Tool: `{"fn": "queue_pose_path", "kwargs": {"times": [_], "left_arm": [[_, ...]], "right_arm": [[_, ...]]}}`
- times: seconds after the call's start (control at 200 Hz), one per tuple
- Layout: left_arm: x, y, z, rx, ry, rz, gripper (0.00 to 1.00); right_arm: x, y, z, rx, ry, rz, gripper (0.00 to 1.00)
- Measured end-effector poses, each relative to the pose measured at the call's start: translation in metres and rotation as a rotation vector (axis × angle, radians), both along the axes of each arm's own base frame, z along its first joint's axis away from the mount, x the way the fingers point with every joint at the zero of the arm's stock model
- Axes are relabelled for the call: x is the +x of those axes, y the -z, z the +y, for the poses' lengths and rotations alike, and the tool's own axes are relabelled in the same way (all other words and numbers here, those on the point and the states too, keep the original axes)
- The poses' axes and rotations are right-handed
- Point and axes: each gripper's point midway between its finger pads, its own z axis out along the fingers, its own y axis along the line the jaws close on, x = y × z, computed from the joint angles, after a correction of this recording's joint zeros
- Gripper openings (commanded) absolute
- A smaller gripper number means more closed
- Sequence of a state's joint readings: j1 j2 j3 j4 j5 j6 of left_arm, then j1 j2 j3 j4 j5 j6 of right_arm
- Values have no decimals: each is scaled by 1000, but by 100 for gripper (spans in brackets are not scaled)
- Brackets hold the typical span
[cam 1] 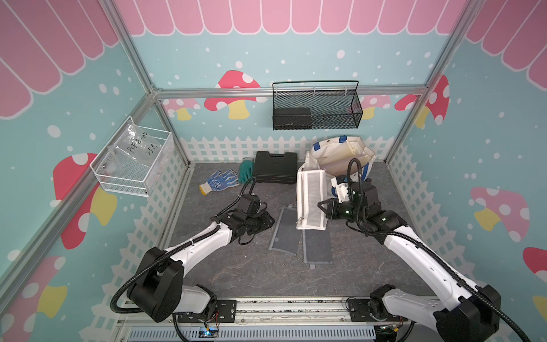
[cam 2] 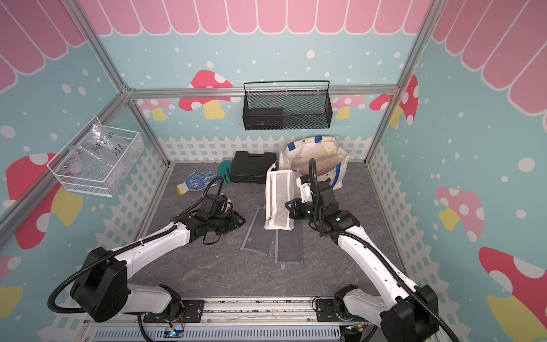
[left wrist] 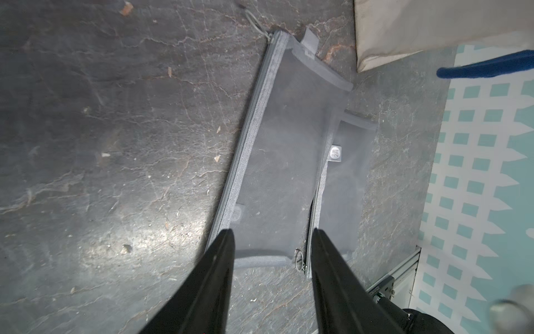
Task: Put the pencil pouch into the canvas bag
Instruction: Pick up the pencil pouch, then place the pencil pouch in the canvas bag.
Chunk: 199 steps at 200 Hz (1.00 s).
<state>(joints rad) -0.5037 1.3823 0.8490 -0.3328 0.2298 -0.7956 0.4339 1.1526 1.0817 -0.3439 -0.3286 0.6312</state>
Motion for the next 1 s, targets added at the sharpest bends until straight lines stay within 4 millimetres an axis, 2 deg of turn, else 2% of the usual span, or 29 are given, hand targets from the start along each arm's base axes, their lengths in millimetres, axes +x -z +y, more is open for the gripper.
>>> {"fn": "queue_pose_path", "kwargs": {"times": [0.13, 0.21, 0.285, 0.475, 0.595, 0.83, 0.996], "left_arm": [[-1, -3, 1, 5, 6, -10, 46], [-3, -5, 2, 7, 9, -14, 46], [-4, -7, 3, 10, 10, -18, 47], [-5, -18, 3, 9, 32, -52, 49], [-7, -30, 1, -2, 51, -91, 49], [-10, -48, 1, -24, 61, -141, 50], [-11, -51, 2, -27, 62, -149, 49]], "right_arm": [[21, -44, 4, 51, 44, -58, 0], [37, -58, 0, 85, 102, -59, 0], [55, -63, -13, 126, 183, -49, 0], [102, -65, -72, 256, 426, -18, 0], [122, -66, -102, 334, 545, -10, 0], [161, -54, -120, 441, 664, 33, 0], [181, -28, -127, 471, 743, 89, 0]]}}
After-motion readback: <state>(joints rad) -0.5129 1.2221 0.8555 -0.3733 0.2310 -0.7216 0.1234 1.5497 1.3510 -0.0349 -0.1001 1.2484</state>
